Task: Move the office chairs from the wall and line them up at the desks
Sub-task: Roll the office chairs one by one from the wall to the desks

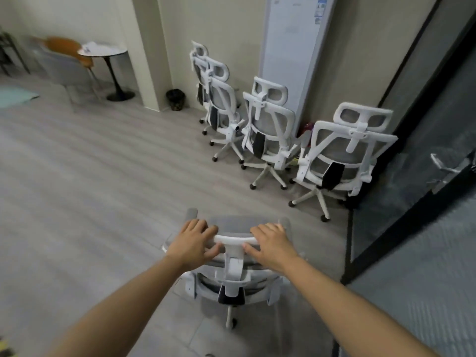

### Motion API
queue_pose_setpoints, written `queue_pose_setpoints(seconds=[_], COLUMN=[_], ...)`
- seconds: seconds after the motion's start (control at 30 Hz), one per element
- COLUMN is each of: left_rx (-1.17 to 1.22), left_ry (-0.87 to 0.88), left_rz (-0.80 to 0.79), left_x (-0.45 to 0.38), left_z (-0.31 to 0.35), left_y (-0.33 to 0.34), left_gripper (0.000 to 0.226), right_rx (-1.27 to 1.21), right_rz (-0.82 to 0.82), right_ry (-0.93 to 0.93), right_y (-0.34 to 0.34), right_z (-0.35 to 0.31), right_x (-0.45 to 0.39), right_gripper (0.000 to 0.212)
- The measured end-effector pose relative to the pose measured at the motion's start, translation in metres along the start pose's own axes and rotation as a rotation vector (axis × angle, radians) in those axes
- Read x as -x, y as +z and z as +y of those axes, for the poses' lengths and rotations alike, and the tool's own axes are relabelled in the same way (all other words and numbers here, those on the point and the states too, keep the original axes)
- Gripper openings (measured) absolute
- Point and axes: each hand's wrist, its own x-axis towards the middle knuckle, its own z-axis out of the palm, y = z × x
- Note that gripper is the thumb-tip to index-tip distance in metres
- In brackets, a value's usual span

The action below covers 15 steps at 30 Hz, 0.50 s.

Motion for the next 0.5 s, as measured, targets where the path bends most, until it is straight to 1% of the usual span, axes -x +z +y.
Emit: queue_pose_setpoints(seconds=[0.17, 0.27, 0.37, 0.5], left_rx=[-0.031, -0.032, -0.015, -0.041], left_ry=[-0.124, -0.205, -0.295, -0.365], left_rz=[0.039, 0.053, 0.071, 0.113], left_x=[0.12, 0.193, 0.268, 0.372], left_z=[-0.022, -0.03, -0.041, -0.062], left_y=[-0.021, -0.034, -0.048, -0.069], left_gripper=[0.042, 0.043, 0.046, 0.045], right_rx=[-0.008, 0.003, 0.01, -0.016], right_rz=[-0.032, -0.017, -0.038, -0.024], right_ry=[-0.112, -0.174, -0.234, -0.323], right_y=[0.005, 0.016, 0.024, 0.041], right_z=[-0.092, -0.148, -0.212, -0.3], right_x=[0.023, 0.044, 0.064, 0.091], right_gripper=[0.065, 0.061, 0.063, 0.06])
